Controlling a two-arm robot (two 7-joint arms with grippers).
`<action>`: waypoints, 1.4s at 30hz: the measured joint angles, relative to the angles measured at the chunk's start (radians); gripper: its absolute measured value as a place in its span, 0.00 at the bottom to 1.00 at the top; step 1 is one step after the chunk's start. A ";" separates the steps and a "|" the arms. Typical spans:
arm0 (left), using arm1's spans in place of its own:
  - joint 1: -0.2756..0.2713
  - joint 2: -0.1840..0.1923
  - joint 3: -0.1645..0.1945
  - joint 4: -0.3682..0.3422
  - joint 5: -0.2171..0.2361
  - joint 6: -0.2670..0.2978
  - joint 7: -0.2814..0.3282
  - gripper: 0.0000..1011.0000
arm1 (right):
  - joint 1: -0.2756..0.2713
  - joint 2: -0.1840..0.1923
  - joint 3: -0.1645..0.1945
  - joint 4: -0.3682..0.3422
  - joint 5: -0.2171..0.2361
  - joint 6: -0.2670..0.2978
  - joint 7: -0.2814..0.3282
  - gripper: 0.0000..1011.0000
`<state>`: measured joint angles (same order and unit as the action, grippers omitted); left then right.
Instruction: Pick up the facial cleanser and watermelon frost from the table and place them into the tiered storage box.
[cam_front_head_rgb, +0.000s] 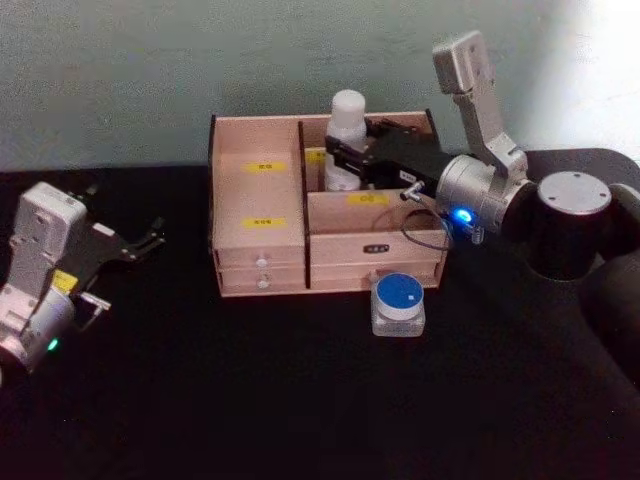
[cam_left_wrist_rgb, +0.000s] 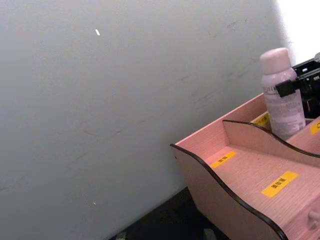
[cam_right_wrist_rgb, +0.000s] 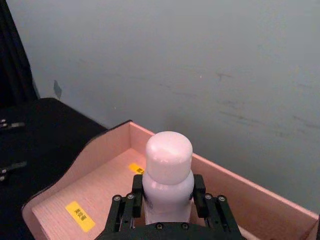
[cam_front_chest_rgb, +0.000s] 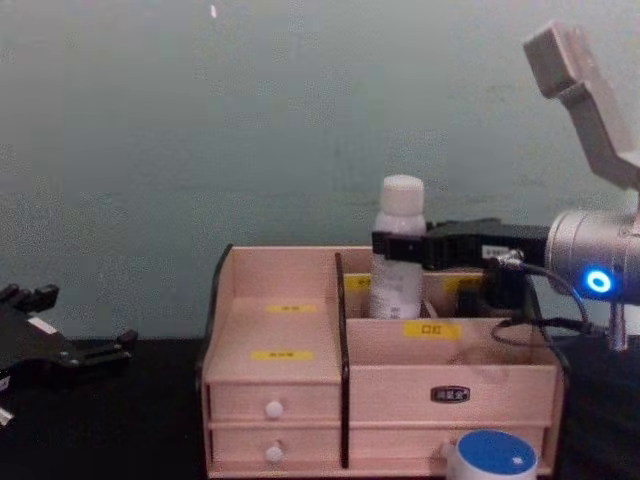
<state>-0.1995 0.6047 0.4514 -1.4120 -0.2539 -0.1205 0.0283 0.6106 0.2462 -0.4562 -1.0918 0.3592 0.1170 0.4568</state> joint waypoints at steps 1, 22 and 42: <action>0.000 0.000 0.000 0.000 0.000 0.000 0.000 0.99 | -0.002 -0.001 0.000 0.002 -0.001 0.001 -0.001 0.59; 0.000 0.000 0.000 0.000 0.000 0.000 0.000 0.99 | -0.013 -0.008 0.003 0.021 -0.024 0.001 -0.008 0.59; 0.000 0.000 0.000 0.000 0.000 0.000 0.000 0.99 | -0.014 -0.007 0.004 0.021 -0.020 0.002 -0.009 0.89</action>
<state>-0.1995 0.6047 0.4514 -1.4120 -0.2539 -0.1205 0.0283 0.5969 0.2388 -0.4527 -1.0709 0.3389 0.1189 0.4481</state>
